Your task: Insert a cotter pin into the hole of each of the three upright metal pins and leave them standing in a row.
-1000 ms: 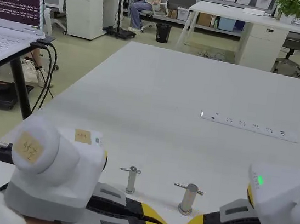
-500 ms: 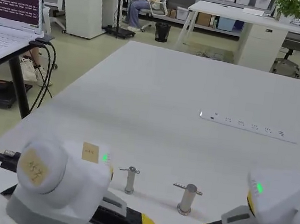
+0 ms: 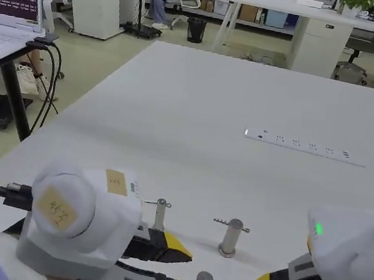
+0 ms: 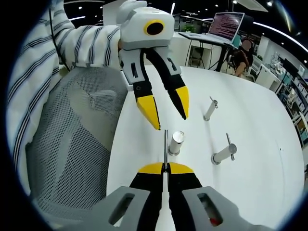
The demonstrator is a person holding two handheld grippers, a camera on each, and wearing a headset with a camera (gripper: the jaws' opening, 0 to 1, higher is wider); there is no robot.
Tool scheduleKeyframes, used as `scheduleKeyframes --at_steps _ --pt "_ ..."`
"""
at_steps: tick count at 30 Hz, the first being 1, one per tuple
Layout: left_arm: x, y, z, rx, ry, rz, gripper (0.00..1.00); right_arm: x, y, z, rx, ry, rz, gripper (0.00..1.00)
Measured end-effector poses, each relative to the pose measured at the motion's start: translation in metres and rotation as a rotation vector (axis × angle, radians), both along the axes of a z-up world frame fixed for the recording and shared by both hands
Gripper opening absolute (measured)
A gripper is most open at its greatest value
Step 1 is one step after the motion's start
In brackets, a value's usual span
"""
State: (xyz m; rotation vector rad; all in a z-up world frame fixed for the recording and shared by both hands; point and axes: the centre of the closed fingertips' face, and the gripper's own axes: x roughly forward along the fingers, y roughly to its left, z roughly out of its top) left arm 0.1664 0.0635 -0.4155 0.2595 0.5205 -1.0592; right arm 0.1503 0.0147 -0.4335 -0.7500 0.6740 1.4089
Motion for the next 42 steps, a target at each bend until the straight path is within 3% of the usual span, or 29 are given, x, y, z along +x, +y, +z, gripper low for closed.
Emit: scheduleKeyframes --at_steps 4,9,16,29,37,42 --pt "0.004 0.001 -0.005 0.01 0.02 0.01 0.25 0.006 -0.004 -0.005 -0.03 -0.014 -0.027 0.0" --pt "0.01 -0.003 -0.011 0.028 0.024 -0.021 0.22 0.012 -0.011 -0.015 -0.085 -0.013 -0.062 0.0" --pt "0.011 -0.008 -0.019 0.078 0.024 -0.077 0.21 0.016 -0.014 -0.021 -0.104 0.001 -0.113 0.0" --pt "0.014 -0.013 -0.022 0.075 0.037 -0.086 0.15 0.018 -0.007 -0.022 -0.108 -0.004 -0.087 0.0" --pt "0.01 -0.015 -0.024 0.067 0.06 -0.093 0.1 0.017 -0.003 -0.021 -0.106 -0.002 -0.068 0.0" --pt "0.01 -0.015 -0.025 0.06 0.075 -0.087 0.1 0.021 0.001 -0.02 -0.104 -0.031 -0.048 0.0"
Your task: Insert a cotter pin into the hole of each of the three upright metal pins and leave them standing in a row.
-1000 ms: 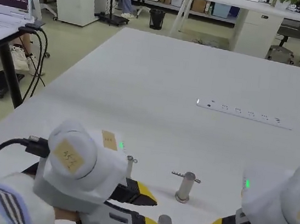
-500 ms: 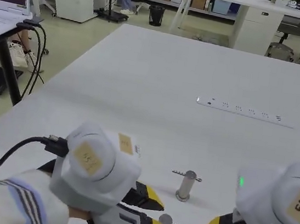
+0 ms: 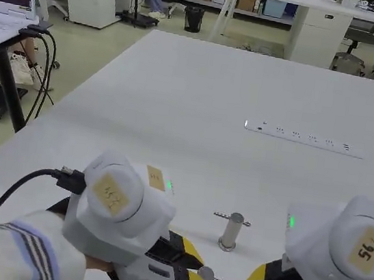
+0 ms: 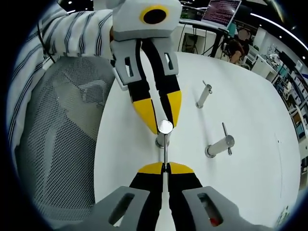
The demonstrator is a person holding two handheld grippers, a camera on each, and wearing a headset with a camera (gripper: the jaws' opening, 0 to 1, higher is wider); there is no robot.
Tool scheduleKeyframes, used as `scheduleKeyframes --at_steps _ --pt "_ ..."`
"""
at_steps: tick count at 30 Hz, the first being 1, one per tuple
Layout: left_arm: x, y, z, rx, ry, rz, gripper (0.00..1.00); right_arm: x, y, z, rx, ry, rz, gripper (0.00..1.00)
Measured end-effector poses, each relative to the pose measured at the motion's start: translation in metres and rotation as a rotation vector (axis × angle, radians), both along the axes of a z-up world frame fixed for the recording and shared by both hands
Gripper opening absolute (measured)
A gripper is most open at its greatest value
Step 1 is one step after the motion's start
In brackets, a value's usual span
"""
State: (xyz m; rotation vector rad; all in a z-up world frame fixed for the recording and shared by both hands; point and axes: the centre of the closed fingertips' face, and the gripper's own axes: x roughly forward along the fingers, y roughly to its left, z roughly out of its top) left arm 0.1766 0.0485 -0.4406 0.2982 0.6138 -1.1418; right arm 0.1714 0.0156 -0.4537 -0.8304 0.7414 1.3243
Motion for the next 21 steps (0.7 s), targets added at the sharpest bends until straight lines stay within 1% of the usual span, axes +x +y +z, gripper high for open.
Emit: scheduleKeyframes --at_steps 3,4,6,9,10,12,13,15,16,17,19,20,21 --pt "0.0 0.0 0.0 0.001 0.003 0.007 0.09 0.002 0.004 0.0 0.009 -0.01 0.013 0.0" --pt "0.0 0.0 0.0 0.001 0.003 0.009 0.09 0.002 0.008 0.002 0.022 -0.011 0.017 0.0" --pt "0.0 0.0 0.0 0.0 0.009 0.015 0.09 0.001 0.016 0.004 0.053 0.001 0.017 0.0" --pt "0.0 0.0 0.0 0.0 0.01 0.02 0.09 0.001 0.024 0.004 0.064 0.004 0.021 0.0" --pt "0.0 0.0 0.0 0.0 0.011 0.02 0.09 0.002 0.026 0.002 0.055 -0.007 0.033 0.0" --pt "0.0 0.0 0.0 0.001 0.011 0.021 0.09 0.003 0.028 0.003 0.064 -0.017 0.05 0.0" --pt "0.0 0.001 0.0 0.002 0.009 0.02 0.09 0.003 0.028 0.004 0.07 -0.017 0.051 0.0" --pt "0.0 0.001 0.0 0.003 0.009 0.02 0.09 0.003 0.029 0.005 0.087 -0.001 0.052 0.0" --pt "0.0 0.001 0.0 0.004 0.007 0.019 0.09 0.003 0.029 0.004 0.087 -0.004 0.062 0.0" --pt "0.0 0.0 0.0 0.004 0.007 0.019 0.09 0.002 0.03 0.005 0.089 -0.016 0.091 0.0" --pt "0.0 0.0 0.0 0.004 0.005 0.016 0.09 0.002 0.033 0.005 0.098 -0.026 0.125 0.0" --pt "0.0 0.0 0.0 0.005 0.005 0.013 0.1 0.001 0.035 0.006 0.106 -0.025 0.133 0.0" --pt "0.0 0.0 0.0 0.01 0.0 0.01 0.1 0.001 0.034 0.006 0.099 -0.021 0.131 0.0"
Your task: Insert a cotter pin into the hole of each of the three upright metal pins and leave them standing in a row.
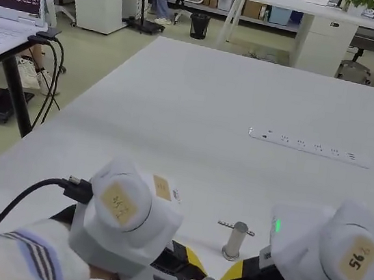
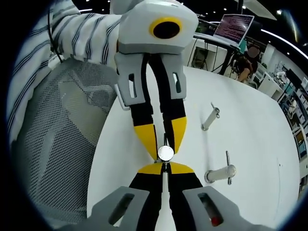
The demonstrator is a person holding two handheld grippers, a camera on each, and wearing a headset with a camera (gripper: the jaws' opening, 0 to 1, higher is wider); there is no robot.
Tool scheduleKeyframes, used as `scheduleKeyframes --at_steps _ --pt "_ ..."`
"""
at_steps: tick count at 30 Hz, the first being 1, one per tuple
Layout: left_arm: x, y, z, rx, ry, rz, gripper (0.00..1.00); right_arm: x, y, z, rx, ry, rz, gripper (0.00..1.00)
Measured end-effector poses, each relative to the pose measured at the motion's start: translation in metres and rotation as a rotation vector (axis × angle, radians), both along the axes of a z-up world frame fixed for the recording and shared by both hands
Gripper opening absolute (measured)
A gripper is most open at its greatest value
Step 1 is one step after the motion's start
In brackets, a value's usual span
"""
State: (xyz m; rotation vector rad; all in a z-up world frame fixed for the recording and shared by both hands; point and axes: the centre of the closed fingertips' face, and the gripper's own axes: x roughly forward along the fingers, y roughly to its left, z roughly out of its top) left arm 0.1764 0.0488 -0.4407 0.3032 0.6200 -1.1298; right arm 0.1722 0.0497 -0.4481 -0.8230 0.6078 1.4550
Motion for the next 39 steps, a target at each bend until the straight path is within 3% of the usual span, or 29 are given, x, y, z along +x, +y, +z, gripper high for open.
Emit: scheduleKeyframes --at_steps 6,11,18,22,24,28,32,35,39 --pt "0.0 0.0 0.0 0.004 -0.003 0.008 0.1 -0.001 0.001 0.002 0.023 -0.006 0.026 0.0" --pt "0.0 0.0 0.0 0.0 0.001 0.013 0.1 0.002 0.002 0.002 0.044 -0.022 0.003 0.12" --pt "-0.001 0.002 0.0 0.009 -0.014 0.007 0.1 0.0 -0.006 0.003 0.047 -0.015 -0.018 0.14" --pt "0.002 0.01 0.002 0.009 -0.035 0.043 0.17 0.001 -0.01 0.004 0.072 -0.005 -0.061 0.15" --pt "0.002 0.014 0.005 -0.007 -0.034 0.063 0.21 0.004 -0.011 0.005 0.09 0.006 -0.106 0.15" --pt "-0.002 0.017 0.015 -0.097 -0.007 0.119 0.29 0.003 -0.01 0.007 0.147 0.054 -0.168 0.16" --pt "-0.004 0.021 0.024 -0.17 -0.002 0.168 0.42 0.0 -0.01 0.006 0.187 0.09 -0.199 0.19" --pt "-0.006 0.025 0.025 -0.189 0.001 0.196 0.56 -0.003 -0.008 0.004 0.217 0.119 -0.222 0.24" --pt "-0.011 0.028 0.025 -0.212 0.009 0.222 0.68 -0.004 -0.004 0.001 0.257 0.136 -0.243 0.28"
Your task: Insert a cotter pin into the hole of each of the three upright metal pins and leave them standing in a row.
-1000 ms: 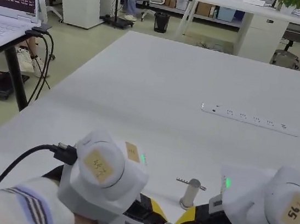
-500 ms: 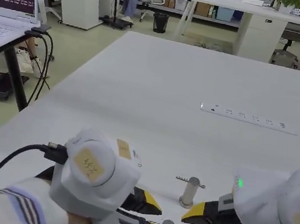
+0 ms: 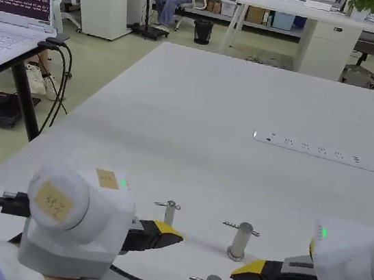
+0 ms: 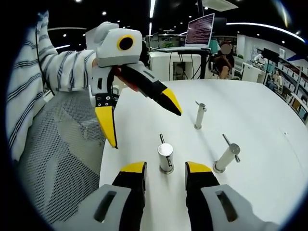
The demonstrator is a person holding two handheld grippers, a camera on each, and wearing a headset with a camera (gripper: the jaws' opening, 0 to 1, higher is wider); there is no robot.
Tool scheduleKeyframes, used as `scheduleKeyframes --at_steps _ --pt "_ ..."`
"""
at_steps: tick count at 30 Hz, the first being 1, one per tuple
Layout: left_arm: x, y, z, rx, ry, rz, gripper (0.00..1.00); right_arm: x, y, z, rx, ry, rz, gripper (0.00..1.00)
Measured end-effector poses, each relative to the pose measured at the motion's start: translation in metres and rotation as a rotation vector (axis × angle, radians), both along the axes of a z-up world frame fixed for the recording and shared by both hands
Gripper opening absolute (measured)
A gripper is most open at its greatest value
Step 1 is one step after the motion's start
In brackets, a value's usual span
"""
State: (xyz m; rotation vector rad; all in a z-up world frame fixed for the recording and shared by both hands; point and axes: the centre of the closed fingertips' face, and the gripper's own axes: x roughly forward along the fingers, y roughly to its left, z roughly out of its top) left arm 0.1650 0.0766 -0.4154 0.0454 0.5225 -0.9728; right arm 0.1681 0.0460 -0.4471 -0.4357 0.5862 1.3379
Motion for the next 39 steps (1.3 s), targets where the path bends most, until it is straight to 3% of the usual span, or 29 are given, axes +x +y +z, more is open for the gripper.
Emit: scheduleKeyframes --at_steps 4,7,10,16,22,24,29,35,36,39 --pt "-0.001 0.007 -0.005 -0.009 0.01 0.043 0.78 0.001 0.007 0.0 0.056 0.01 -0.018 0.3" --pt "-0.003 0.011 -0.008 0.002 0.011 0.062 0.87 0.002 0.015 0.004 0.131 0.027 -0.037 0.3" --pt "-0.004 0.014 -0.012 0.024 0.005 0.082 0.99 0.004 0.017 0.0 0.14 0.029 -0.044 0.32" --pt "-0.013 0.013 -0.017 0.022 0.02 0.082 0.99 0.004 0.021 -0.01 0.137 0.047 -0.036 0.31" --pt "-0.019 0.009 -0.02 0.017 0.038 0.082 0.99 0.004 0.029 -0.017 0.139 0.065 -0.03 0.21" --pt "-0.019 0.01 -0.021 0.034 0.027 0.086 0.99 0.001 0.029 -0.02 0.122 0.069 -0.018 0.16" --pt "-0.021 0.01 -0.021 0.054 0.02 0.067 0.99 0.002 0.031 -0.023 0.122 0.058 -0.034 0.17" --pt "-0.02 0.011 -0.018 0.044 0.021 0.077 0.98 0.004 0.031 -0.026 0.11 0.037 -0.045 0.11" --pt "-0.019 0.01 -0.016 0.046 0.016 0.078 0.98 0.004 0.031 -0.026 0.1 0.007 -0.032 0.1" --pt "-0.019 0.01 -0.016 0.051 0.014 0.077 0.98 0.004 0.031 -0.025 0.091 -0.024 -0.031 0.09"
